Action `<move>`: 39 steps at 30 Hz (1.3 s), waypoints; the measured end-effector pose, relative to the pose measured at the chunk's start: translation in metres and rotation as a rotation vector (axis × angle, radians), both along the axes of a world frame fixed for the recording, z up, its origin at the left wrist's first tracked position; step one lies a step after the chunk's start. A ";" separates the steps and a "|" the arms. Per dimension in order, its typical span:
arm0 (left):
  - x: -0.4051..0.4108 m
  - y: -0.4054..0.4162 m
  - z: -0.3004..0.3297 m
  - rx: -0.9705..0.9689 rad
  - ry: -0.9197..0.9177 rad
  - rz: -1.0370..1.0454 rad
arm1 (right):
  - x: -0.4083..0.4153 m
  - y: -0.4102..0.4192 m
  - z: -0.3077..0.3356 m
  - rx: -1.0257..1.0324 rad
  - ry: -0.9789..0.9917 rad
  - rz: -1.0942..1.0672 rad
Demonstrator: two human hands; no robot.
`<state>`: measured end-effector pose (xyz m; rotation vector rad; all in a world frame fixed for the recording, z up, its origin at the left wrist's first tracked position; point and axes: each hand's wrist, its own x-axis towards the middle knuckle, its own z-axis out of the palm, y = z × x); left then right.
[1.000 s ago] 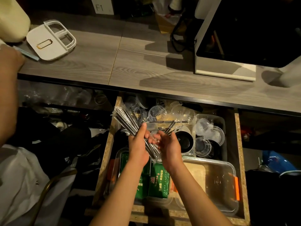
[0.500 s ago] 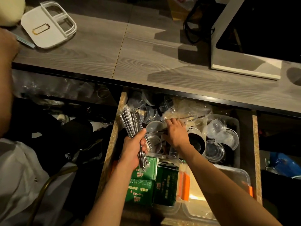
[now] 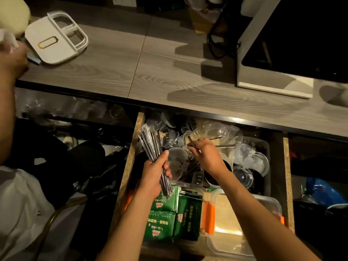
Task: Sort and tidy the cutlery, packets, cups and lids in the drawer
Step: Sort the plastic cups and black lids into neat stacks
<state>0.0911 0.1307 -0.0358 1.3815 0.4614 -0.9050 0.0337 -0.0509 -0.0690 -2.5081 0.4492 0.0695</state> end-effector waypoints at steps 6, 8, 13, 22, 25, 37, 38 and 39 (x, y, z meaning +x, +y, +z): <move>-0.009 -0.015 0.015 -0.024 0.022 0.053 | -0.005 0.008 0.047 0.390 -0.242 -0.234; -0.013 -0.019 0.025 -0.042 0.008 0.076 | -0.007 0.009 0.062 0.475 -0.312 -0.287; -0.021 -0.028 0.054 -0.065 -0.074 0.070 | -0.012 0.009 0.089 0.675 -0.468 -0.408; -0.029 -0.017 0.044 0.031 -0.191 -0.039 | -0.018 0.017 0.139 1.044 -0.745 -0.633; -0.030 -0.018 0.072 0.003 -0.249 -0.066 | -0.015 0.016 0.148 1.219 -0.787 -0.729; -0.056 -0.011 0.110 -0.208 0.017 -0.395 | -0.031 0.042 0.134 1.170 -0.401 -0.735; -0.057 -0.009 0.109 -0.216 0.000 -0.413 | -0.034 0.043 0.135 1.126 -0.358 -0.714; -0.058 -0.008 0.110 -0.236 -0.018 -0.406 | -0.037 0.043 0.136 1.090 -0.319 -0.701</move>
